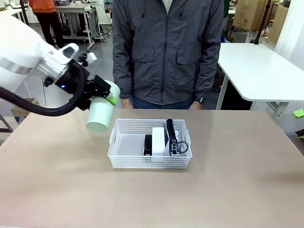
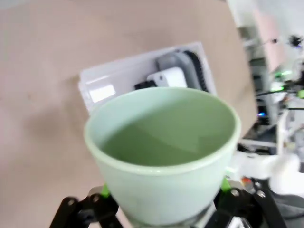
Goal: Efficiently arrange items inside the basket to fit them all.
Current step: Pick up the Reusable plastic cup and place it inside the Organizing basket.
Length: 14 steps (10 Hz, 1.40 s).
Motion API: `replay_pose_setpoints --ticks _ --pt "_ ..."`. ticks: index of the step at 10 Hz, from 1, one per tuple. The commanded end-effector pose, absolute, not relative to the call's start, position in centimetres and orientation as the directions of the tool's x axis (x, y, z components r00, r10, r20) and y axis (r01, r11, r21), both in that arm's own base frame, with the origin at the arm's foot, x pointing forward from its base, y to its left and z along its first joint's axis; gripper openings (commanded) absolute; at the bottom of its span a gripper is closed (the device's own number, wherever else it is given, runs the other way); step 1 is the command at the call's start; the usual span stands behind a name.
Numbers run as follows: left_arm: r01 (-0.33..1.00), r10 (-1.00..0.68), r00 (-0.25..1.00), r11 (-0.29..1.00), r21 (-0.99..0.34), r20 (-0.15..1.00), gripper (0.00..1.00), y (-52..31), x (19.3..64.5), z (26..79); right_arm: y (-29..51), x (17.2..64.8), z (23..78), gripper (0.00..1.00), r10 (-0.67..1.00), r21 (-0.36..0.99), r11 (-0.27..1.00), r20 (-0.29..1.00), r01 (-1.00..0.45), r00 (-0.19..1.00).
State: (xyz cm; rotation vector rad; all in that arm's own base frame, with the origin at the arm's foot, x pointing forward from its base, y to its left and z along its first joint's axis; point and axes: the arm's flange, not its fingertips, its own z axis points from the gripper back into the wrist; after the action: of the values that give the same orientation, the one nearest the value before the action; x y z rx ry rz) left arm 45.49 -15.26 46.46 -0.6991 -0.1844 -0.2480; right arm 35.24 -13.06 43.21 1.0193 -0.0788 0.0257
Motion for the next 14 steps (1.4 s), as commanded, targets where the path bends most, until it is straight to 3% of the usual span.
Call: replay_pose_setpoints --ticks 1,4,5,6,7,11,12,14 --pt "0.265 -0.197 0.963 0.832 -0.487 0.186 0.87 -17.8 48.3 47.7 -13.3 34.9 43.4 1.0 -0.002 0.845 0.531 0.074 -0.062 0.997" --pt "0.263 -0.2 0.955 0.911 -0.316 0.22 0.87 -22.2 49.8 44.9 -13.3 34.9 43.4 1.0 -0.002 0.845 0.531 0.074 -0.062 0.997" --pt "0.264 -0.2 0.955 0.908 -0.325 0.219 0.87 -23.2 49.8 44.3 -13.3 34.9 43.4 1.0 -0.002 0.845 0.531 0.074 -0.062 0.997" --pt "0.319 -0.297 0.947 0.829 -0.46 0.121 0.87 -23.3 49.5 45.1 -13.3 34.9 43.4 1.0 -0.002 0.845 0.531 0.074 -0.062 0.997" --pt "0.292 -0.223 0.947 0.897 -0.332 0.23 0.87 -22.4 49.6 44.2 -13.3 34.9 43.4 1.0 -0.002 0.845 0.531 0.074 -0.062 0.997" --pt "0.297 -0.236 0.949 0.888 -0.351 0.208 0.87 -23.1 49.8 44.0 -13.3 34.9 43.4 1.0 -0.002 0.845 0.531 0.074 -0.062 0.997" --pt "0.194 -0.142 0.976 0.914 -0.356 0.167 0.87 -22.8 48.4 42.9 -13.3 34.9 43.4 1.0 -0.002 0.845 0.531 0.074 -0.062 0.997" --pt "0.15 -0.107 0.983 0.938 -0.314 0.151 0.87 -25.6 46.2 44.0 -13.3 34.9 43.4 1.0 -0.002 0.845 0.531 0.074 -0.062 0.997"
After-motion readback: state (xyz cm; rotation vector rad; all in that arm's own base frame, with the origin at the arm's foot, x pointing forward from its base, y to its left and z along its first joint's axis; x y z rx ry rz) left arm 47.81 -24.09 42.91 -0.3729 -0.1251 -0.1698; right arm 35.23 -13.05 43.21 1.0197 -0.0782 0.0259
